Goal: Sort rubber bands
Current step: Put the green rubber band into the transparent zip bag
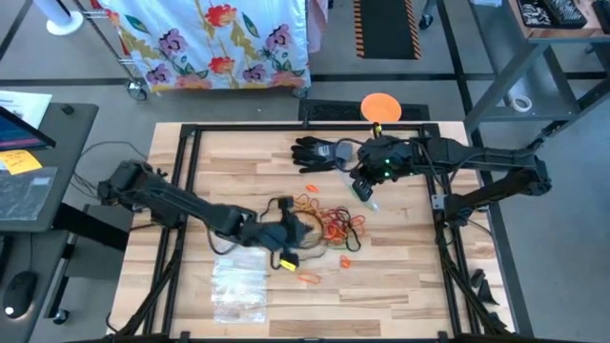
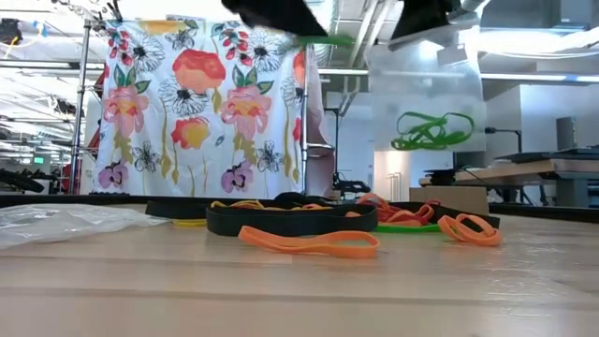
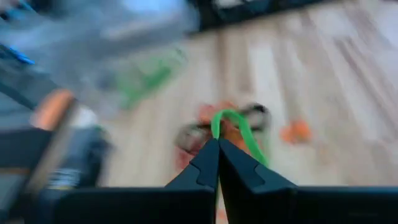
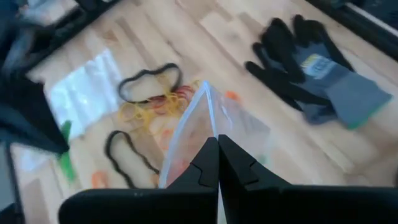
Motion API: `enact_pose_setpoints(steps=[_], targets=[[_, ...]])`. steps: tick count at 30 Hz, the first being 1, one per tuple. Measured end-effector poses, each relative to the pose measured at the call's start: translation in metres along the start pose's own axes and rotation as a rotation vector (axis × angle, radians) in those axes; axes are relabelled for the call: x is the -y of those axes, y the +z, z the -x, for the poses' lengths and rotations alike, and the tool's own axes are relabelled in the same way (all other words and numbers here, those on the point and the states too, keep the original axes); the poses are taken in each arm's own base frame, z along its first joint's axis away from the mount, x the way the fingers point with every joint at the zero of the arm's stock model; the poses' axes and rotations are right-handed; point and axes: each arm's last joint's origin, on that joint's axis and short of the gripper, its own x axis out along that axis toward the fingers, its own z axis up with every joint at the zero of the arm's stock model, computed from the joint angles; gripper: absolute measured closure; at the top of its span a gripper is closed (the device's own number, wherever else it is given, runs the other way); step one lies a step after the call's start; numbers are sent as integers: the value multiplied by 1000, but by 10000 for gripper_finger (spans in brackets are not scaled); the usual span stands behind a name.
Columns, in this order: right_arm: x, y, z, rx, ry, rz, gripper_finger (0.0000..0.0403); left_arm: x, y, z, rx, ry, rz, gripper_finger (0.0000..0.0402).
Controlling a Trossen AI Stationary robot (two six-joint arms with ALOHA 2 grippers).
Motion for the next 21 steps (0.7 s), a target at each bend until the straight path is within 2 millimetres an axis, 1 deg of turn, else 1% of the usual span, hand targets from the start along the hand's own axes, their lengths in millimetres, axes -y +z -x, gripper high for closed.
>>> enact_pose_setpoints(steps=[2,5,9,13,18,21], targets=[[-5,0,0,14,32,-21,403,-8,10,6,66,22,-58,401],[-14,-1,-5,14,58,-62,403,-20,24,9,181,63,-126,401],[-23,-8,-24,-46,43,-84,403,-31,35,5,306,55,-211,401],[-33,-11,-41,-63,52,-80,403,-43,37,0,348,47,-256,401],[-43,-6,-53,-26,141,-85,403,-55,32,-8,345,5,-262,401],[-46,-2,-57,-13,194,-94,403,-60,25,-13,314,13,-246,401]])
